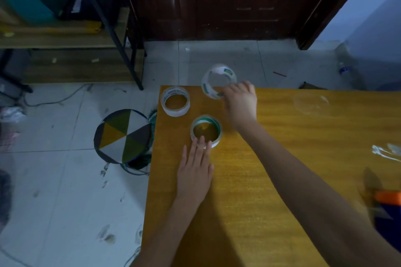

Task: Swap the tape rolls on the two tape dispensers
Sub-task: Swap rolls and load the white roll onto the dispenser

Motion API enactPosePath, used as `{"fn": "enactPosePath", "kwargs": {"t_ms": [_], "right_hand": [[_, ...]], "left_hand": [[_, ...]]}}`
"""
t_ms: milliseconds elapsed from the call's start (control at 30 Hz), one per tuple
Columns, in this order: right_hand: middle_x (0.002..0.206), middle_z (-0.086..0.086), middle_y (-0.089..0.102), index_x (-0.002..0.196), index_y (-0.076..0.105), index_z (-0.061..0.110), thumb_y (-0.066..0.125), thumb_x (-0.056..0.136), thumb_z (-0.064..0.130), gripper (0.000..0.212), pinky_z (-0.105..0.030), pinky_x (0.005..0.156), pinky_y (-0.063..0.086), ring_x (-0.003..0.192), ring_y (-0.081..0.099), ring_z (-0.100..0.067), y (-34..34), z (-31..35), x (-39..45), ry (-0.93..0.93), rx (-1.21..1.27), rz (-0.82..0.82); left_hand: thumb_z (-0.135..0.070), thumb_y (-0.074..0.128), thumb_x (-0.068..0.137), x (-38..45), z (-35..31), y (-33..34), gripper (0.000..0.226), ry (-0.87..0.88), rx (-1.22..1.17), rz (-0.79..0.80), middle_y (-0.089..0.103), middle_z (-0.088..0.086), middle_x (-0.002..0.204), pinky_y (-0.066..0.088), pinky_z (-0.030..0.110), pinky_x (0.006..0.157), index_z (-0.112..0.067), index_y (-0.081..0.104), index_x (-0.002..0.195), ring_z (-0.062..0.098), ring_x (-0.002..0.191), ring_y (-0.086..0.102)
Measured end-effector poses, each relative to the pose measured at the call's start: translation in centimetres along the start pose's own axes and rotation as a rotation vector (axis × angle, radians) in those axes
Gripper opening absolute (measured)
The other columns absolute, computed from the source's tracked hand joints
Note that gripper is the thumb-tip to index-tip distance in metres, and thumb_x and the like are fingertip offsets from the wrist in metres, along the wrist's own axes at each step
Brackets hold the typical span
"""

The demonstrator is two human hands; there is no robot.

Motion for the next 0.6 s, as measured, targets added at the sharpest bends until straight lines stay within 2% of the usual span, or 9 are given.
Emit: {"fn": "enactPosePath", "kwargs": {"t_ms": [67,133,267,367,433,500,600], "right_hand": [[0.08,-0.003,0.071,0.087,0.067,0.013,0.061,0.071,0.003,0.021,-0.04,0.101,0.037,0.079,0.065,-0.025,-1.3,-1.0,-1.1,0.057,0.074,-0.15],[0.074,-0.003,0.069,0.085,0.067,0.012,0.058,0.071,0.002,0.02,-0.041,0.099,0.038,0.072,0.065,-0.025,-2.1,-1.7,-2.5,0.105,0.113,-0.2],[0.073,-0.003,0.069,0.082,0.067,0.011,0.06,0.069,-0.001,0.02,-0.042,0.095,0.04,0.069,0.065,-0.025,-2.5,-2.2,-5.2,0.151,0.122,-0.184],[0.071,-0.001,0.069,0.079,0.066,0.012,0.065,0.066,-0.002,0.019,-0.04,0.09,0.044,0.066,0.065,-0.024,-2.2,-2.0,-6.8,0.122,0.116,-0.149],[0.072,-0.002,0.069,0.079,0.067,0.012,0.07,0.06,-0.004,0.024,-0.038,0.082,0.046,0.068,0.065,-0.025,-2.1,-1.7,-7.4,0.115,0.124,-0.097],[0.072,-0.003,0.069,0.078,0.067,0.011,0.073,0.055,-0.005,0.029,-0.033,0.071,0.047,0.069,0.064,-0.026,-2.1,-1.5,-7.9,0.114,0.134,-0.053],[0.078,-0.006,0.068,0.079,0.067,0.009,0.072,0.055,-0.007,0.029,-0.035,0.064,0.048,0.076,0.062,-0.029,-2.5,-1.2,-9.0,0.077,0.179,-0.004]], "left_hand": [[-0.034,0.047,0.093,1.8,0.2,0.0,0.061,-0.003,0.009,0.002,0.028,0.013,0.153,0.015,0.047,0.114,-0.011,0.028,0.146,0.027,0.142,0.023],[-0.037,0.039,0.096,3.9,0.5,0.1,0.062,-0.007,0.017,0.029,0.018,0.012,0.157,0.006,0.044,0.116,-0.012,0.017,0.149,0.026,0.145,0.013],[-0.041,0.032,0.097,7.4,0.9,0.2,0.066,-0.021,0.036,0.051,0.006,0.013,0.159,-0.002,0.042,0.117,-0.012,0.005,0.15,0.026,0.146,0.001],[-0.044,0.027,0.098,9.1,1.1,-0.2,0.066,-0.013,0.064,0.067,0.002,0.014,0.159,-0.001,0.043,0.119,-0.012,0.001,0.149,0.026,0.146,-0.003],[-0.045,0.031,0.097,9.4,1.0,-0.7,0.067,0.002,-0.028,0.058,0.003,0.014,0.159,0.004,0.042,0.12,-0.013,0.006,0.15,0.025,0.146,-0.001],[-0.041,0.044,0.094,8.9,1.0,-2.0,0.064,-0.101,-0.401,-0.008,0.011,0.008,0.158,0.016,0.037,0.117,-0.018,0.02,0.149,0.02,0.145,0.01],[-0.04,0.059,0.087,7.4,0.6,-4.0,0.058,-0.445,-1.323,-0.003,0.041,-0.005,0.144,0.041,0.027,0.1,-0.029,0.038,0.14,0.006,0.127,0.042]]}}
Point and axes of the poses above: each hand's wrist, its own x-axis towards the middle knuckle, its own y-axis out of the palm, z = x × y, the point moved 2 cm from there along x, towards the middle knuckle
